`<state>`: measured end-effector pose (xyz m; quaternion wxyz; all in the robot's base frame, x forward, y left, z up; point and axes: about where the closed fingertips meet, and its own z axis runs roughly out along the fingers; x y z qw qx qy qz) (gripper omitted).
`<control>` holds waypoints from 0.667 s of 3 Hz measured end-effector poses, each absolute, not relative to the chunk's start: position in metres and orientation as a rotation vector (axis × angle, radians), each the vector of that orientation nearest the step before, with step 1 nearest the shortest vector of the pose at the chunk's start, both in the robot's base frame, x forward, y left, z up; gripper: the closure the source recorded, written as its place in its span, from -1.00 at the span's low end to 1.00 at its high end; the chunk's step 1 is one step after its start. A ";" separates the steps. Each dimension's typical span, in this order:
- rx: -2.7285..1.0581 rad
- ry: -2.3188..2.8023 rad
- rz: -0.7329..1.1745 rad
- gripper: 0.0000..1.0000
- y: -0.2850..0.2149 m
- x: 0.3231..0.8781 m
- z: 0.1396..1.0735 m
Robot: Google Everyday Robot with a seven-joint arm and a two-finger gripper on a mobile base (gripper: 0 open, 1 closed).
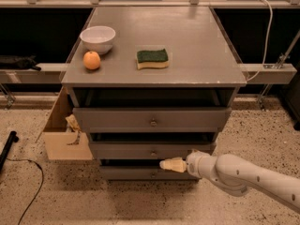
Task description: Open middle drawer
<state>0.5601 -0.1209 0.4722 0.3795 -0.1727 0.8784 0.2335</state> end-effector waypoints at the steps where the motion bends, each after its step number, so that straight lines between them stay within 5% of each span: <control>1: -0.456 2.252 0.618 -1.00 -0.121 0.555 0.464; 2: -0.487 2.232 0.619 -1.00 -0.115 0.575 0.465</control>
Offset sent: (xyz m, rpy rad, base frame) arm 0.0503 0.0115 0.0007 -0.0034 -0.0466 0.0636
